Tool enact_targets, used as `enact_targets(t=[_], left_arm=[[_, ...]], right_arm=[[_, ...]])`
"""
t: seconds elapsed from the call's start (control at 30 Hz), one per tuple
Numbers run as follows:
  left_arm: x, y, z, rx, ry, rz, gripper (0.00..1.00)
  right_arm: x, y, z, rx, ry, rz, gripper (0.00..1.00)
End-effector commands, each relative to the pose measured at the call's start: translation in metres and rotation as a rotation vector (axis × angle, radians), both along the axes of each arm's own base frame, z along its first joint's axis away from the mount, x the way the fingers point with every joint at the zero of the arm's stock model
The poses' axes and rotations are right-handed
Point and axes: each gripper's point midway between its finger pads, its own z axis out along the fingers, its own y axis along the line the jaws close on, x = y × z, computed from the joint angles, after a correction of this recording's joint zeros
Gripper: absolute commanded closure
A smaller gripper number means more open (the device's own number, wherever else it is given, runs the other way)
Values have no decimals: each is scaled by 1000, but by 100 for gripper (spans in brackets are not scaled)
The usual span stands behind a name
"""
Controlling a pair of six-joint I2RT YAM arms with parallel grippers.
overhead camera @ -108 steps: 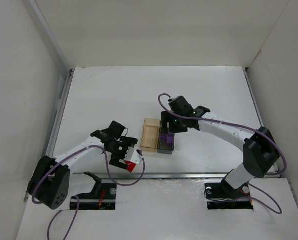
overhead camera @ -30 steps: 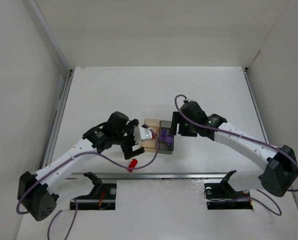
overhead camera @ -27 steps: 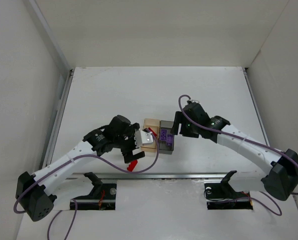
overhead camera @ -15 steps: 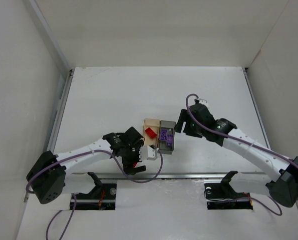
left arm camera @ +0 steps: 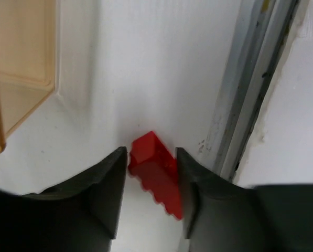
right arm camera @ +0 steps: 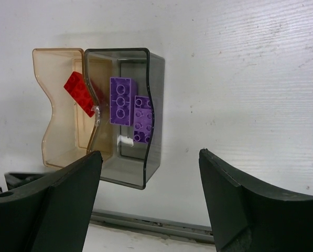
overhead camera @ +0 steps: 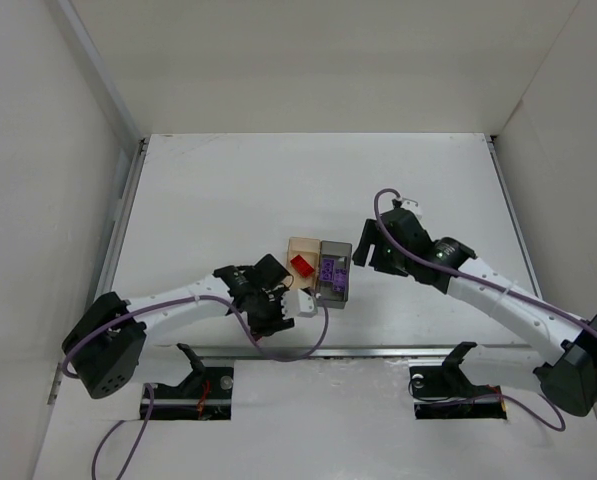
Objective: Sort the legos into containers by color
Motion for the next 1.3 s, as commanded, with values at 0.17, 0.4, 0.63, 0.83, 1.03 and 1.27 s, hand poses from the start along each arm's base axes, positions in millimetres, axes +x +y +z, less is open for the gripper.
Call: enact_targets(t=[0.17,0.4,0.63,0.83,1.03,1.27], left_arm=[[-6,4,-1,-8,-12,-43,100],[9,3,22,-24,-95,9,100],[53,-53,143,-362,-220,123,100],[112,-94,152,-501,-343,201,100],[131,-100,109,-451,-279,200,83],[143,-117,112,-508,-249,189,22]], right_arm=[[1,3,15,-12,-3,17,21],[5,11,23,10,-12,39,21],[16,43,-7,-37,104,161,21],[36,50,5,-22,40,125,26],[48,20,23,-67,-13,13,21],[66,-19,23,-89,-9,-62,0]])
